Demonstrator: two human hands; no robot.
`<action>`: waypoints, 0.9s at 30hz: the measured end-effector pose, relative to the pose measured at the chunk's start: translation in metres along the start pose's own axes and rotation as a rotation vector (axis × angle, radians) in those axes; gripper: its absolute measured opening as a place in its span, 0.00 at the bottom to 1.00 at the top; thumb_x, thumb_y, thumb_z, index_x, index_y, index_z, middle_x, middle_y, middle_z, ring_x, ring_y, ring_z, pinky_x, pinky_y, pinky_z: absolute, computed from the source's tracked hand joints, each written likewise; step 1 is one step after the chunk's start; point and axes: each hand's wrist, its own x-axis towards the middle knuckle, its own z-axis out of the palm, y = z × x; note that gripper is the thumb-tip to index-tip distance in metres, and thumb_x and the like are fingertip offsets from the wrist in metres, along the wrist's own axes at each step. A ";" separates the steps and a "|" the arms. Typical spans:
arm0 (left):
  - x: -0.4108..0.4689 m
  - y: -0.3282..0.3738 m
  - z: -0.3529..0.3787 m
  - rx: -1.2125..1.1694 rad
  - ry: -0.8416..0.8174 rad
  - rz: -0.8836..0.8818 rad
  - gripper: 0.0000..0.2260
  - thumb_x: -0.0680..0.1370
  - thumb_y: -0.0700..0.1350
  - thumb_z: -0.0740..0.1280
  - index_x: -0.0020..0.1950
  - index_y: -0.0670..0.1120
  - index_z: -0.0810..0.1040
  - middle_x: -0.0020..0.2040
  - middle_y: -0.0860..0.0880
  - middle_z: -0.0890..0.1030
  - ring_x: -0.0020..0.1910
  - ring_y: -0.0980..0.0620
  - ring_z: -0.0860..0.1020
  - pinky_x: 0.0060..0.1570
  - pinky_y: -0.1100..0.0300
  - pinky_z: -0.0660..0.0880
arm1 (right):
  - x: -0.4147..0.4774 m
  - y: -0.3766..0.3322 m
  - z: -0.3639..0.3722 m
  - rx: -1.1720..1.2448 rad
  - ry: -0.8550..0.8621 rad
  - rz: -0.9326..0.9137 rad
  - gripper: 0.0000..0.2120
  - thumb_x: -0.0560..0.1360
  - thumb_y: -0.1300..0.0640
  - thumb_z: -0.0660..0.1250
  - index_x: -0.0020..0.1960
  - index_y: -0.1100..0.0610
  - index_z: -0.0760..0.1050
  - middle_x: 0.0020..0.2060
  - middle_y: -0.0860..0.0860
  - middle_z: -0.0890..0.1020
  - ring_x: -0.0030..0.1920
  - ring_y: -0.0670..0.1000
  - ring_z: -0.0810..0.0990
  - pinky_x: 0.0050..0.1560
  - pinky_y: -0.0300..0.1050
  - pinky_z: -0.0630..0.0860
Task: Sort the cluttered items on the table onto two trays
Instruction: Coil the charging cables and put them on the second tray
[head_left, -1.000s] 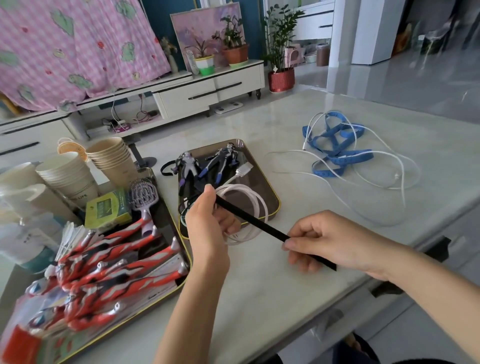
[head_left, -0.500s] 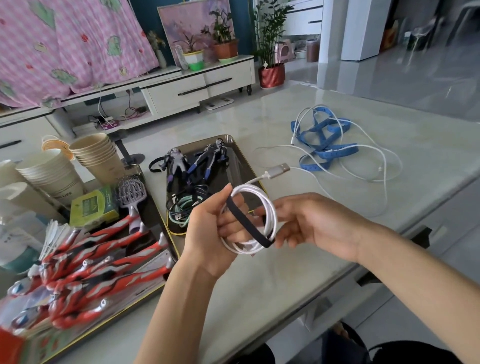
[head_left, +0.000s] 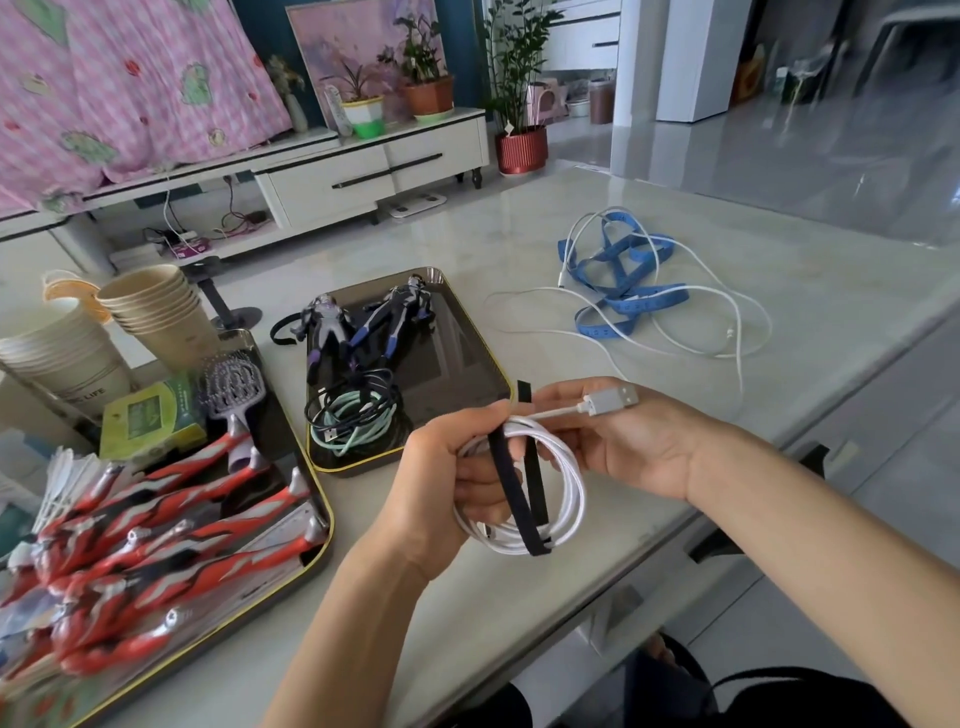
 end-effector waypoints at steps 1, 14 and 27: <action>-0.001 0.000 0.000 0.015 -0.006 -0.002 0.13 0.67 0.48 0.62 0.25 0.43 0.73 0.19 0.55 0.55 0.21 0.57 0.50 0.23 0.66 0.48 | 0.001 -0.001 -0.001 0.013 0.005 0.007 0.01 0.63 0.62 0.67 0.35 0.57 0.77 0.25 0.48 0.80 0.25 0.43 0.77 0.29 0.33 0.73; -0.004 -0.006 0.011 0.293 -0.033 -0.053 0.21 0.74 0.50 0.59 0.21 0.44 0.70 0.22 0.52 0.54 0.21 0.56 0.51 0.22 0.65 0.50 | 0.004 -0.008 -0.010 -0.200 -0.079 0.142 0.08 0.75 0.64 0.63 0.39 0.58 0.77 0.31 0.50 0.80 0.31 0.45 0.77 0.33 0.35 0.74; 0.001 -0.010 0.016 0.317 0.196 -0.027 0.18 0.77 0.43 0.55 0.26 0.43 0.63 0.18 0.52 0.62 0.20 0.55 0.54 0.22 0.67 0.50 | -0.007 -0.008 0.011 -1.002 0.227 -0.107 0.12 0.79 0.58 0.59 0.37 0.54 0.66 0.29 0.49 0.74 0.24 0.45 0.72 0.26 0.37 0.66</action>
